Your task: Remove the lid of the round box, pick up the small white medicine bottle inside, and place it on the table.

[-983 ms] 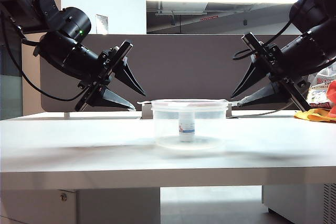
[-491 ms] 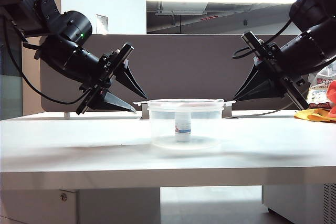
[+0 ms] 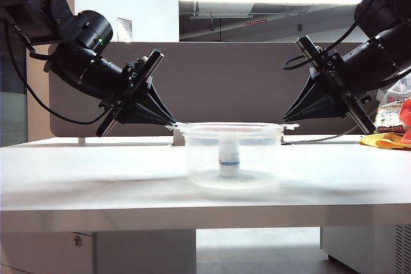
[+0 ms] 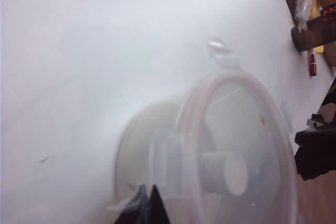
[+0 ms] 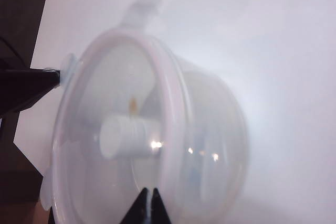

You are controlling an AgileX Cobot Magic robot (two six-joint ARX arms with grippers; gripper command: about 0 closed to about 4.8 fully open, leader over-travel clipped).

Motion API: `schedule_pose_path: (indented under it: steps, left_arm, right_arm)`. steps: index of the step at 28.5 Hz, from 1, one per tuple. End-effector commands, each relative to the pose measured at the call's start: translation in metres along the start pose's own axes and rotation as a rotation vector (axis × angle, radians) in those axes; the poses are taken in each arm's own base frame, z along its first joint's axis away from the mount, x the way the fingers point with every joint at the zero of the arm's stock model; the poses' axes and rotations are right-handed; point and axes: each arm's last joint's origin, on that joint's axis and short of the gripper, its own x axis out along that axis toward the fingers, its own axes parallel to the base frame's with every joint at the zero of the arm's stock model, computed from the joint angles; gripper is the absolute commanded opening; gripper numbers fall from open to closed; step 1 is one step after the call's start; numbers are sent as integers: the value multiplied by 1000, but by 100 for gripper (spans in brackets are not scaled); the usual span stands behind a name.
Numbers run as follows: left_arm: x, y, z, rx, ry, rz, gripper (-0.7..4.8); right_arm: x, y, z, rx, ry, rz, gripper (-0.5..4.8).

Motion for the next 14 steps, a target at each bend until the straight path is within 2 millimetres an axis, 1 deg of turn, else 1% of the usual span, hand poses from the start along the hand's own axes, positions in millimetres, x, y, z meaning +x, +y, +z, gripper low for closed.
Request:
schedule_pose_path:
  steps: [1, 2, 4, 6, 7, 8, 9, 10, 11, 12, 13, 14]
  left_arm:
    - [-1, -3, 3, 27, -15, -30, 12]
    - [-1, -3, 3, 30, -14, -39, -8]
    - [-1, -4, 4, 37, -15, -66, -6]
    - [-1, -5, 5, 37, -12, -86, -6]
    - [-1, -6, 4, 38, -4, -103, -5]
    - [-1, -6, 4, 39, 0, -113, -4]
    - [-1, -6, 4, 40, 1, -119, 4]
    - [-1, -6, 4, 39, 1, -119, 37]
    - [-1, -6, 4, 38, 2, -118, 129]
    - [-1, -6, 4, 34, 4, -114, 176]
    - [-1, -6, 4, 33, 5, -113, 215]
    - [-1, -6, 4, 31, 7, -112, 215]
  right_arm:
    - [-1, 2, 2, -17, -11, 16, 13]
    - [-1, 2, 2, -16, -12, 15, 30]
    - [-1, 2, 2, -16, -13, 15, 54]
    - [-1, 2, 2, -16, -10, 20, 55]
    - [-2, 2, 3, -16, -2, 39, 73]
    - [-2, 3, 3, -18, 1, 49, 111]
    - [-4, 2, 4, -17, -1, 58, 171]
    - [-5, 1, 4, -15, -3, 58, 186]
    - [-6, -1, 5, -12, -6, 58, 200]
    - [-8, -2, 6, -9, -9, 60, 215]
    - [-11, -5, 8, -3, -15, 62, 217]
    - [-13, -6, 9, 5, -20, 59, 217]
